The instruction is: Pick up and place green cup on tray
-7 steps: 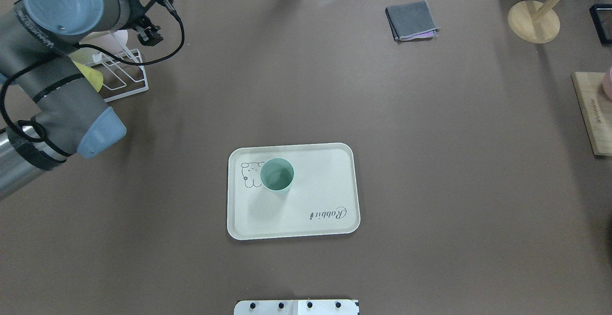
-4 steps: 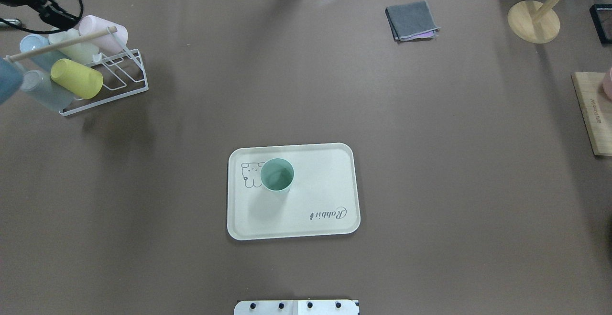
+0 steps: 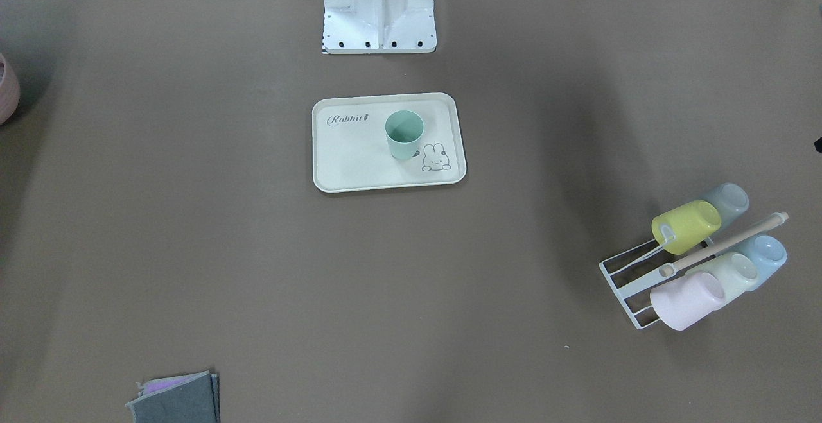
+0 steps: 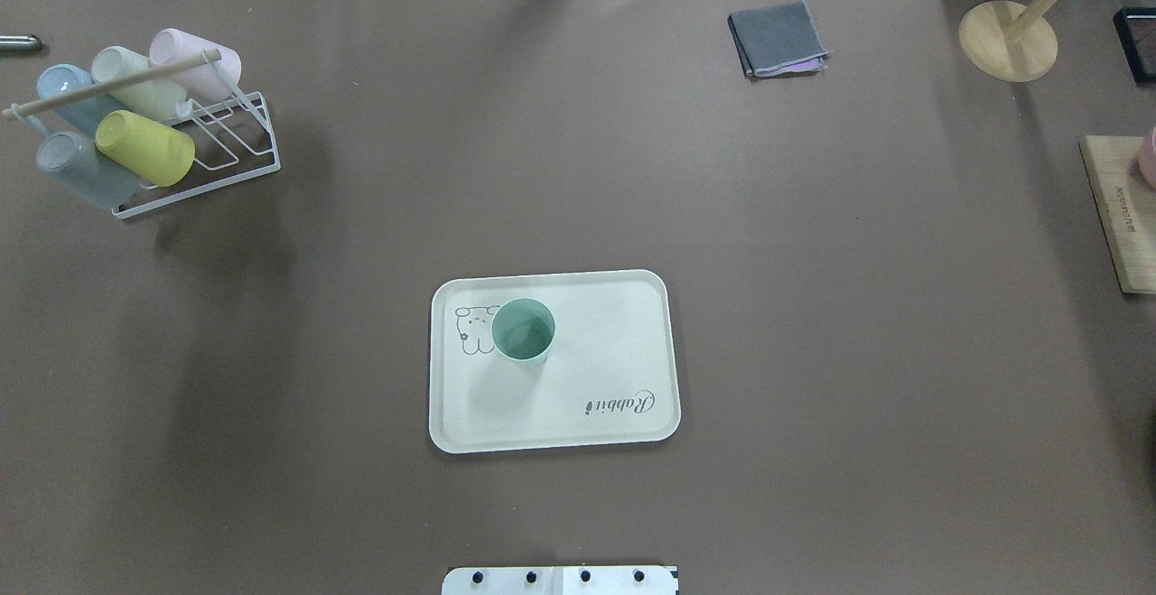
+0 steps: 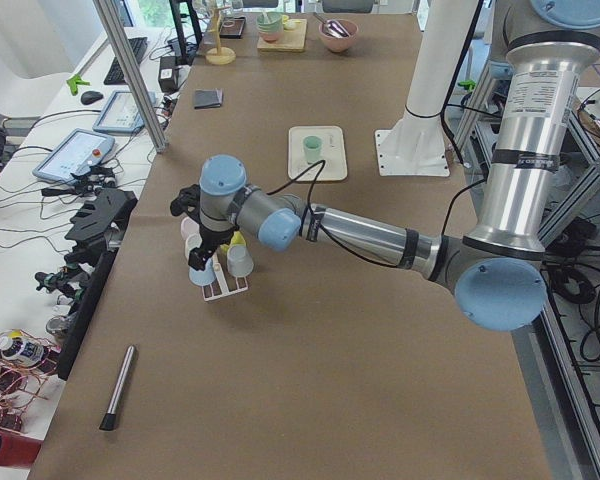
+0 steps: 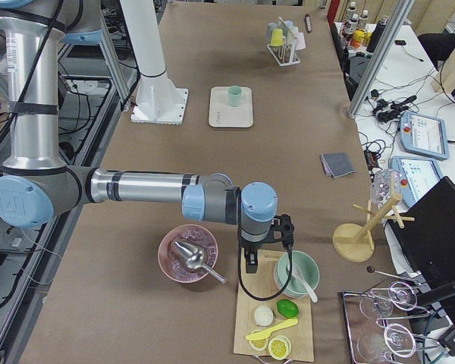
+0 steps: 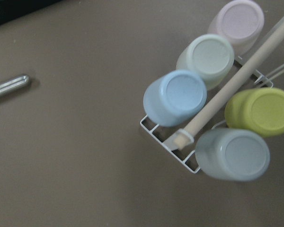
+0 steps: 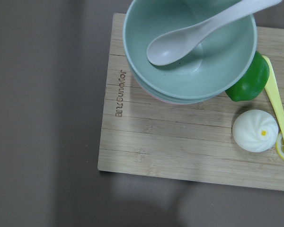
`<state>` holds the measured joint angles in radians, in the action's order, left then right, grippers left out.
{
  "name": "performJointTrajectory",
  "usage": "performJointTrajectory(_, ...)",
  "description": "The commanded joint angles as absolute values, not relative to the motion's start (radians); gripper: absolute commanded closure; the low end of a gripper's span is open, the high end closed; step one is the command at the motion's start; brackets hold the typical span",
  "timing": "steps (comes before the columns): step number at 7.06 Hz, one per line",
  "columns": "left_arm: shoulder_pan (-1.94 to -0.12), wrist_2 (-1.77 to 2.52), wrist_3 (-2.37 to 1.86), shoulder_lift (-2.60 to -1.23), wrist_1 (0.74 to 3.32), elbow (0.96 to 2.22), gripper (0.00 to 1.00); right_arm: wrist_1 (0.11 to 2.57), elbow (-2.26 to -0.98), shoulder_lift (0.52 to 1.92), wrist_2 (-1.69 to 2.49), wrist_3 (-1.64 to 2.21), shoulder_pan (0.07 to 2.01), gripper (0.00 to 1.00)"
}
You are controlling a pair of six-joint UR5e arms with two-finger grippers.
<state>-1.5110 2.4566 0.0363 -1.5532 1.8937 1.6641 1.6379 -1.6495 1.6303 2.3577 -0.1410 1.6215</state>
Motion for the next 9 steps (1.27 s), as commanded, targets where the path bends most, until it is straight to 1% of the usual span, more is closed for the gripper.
performJointTrajectory(1, -1.566, 2.511, 0.034, -1.441, 1.881, 1.646, 0.02, 1.637, -1.648, 1.631, 2.356, -0.141, 1.621, 0.0)
performJointTrajectory(3, -1.571, 2.517, 0.037, -1.416, 1.859, 1.638, 0.02, 1.638, -1.651, 1.629, 2.358, -0.141, 1.621, 0.0)
performJointTrajectory(7, -1.565, 2.471, 0.038, -1.434, 1.611, 1.649, 0.02, 1.637, -1.654, 1.628, 2.355, -0.147, 1.621, 0.0)
performJointTrajectory(9, -1.563, 2.451, 0.067, -1.448, 1.545, 1.673, 0.02, 1.637, -1.643, 1.634, 2.349, -0.147, 1.62, 0.0)
